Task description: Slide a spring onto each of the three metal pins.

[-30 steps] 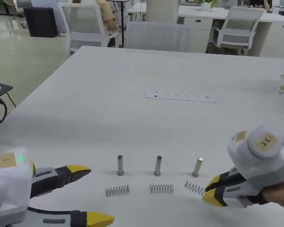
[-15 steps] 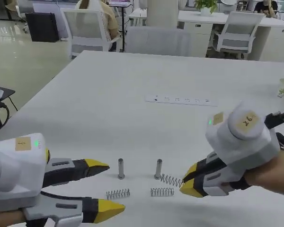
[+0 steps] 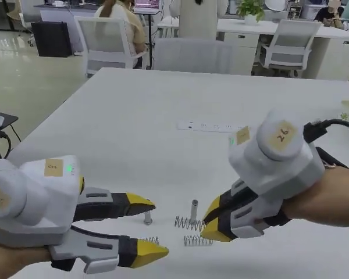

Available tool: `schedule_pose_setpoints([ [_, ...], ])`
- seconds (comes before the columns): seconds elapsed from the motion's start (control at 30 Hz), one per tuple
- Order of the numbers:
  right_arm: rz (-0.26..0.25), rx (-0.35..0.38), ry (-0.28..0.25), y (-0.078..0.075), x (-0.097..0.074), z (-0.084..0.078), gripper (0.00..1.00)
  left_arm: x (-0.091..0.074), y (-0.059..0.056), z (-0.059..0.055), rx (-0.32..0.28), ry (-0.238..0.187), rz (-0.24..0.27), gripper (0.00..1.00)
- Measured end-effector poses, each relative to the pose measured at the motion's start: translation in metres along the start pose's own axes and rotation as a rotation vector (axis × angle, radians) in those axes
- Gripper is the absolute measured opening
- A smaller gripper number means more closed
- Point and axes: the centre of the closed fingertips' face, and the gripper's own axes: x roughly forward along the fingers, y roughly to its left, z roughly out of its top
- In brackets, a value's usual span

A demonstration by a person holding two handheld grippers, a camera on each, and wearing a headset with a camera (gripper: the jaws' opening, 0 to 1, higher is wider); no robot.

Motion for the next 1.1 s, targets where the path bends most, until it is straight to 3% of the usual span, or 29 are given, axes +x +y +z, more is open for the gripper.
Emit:
schedule_pose_setpoints([
  [0.33,0.037,-0.060,0.002,0.013,-0.002,0.012,0.08,0.006,-0.006,0.006,0.061,-0.003,-0.036,0.24],
  [0.77,0.072,-0.109,0.016,0.023,-0.004,0.014,0.08,0.010,-0.015,0.003,0.107,0.009,-0.078,0.09],
  [1.1,0.072,-0.113,0.009,0.024,-0.007,0.018,0.08,0.010,-0.014,0.000,0.160,0.032,-0.063,0.04],
])
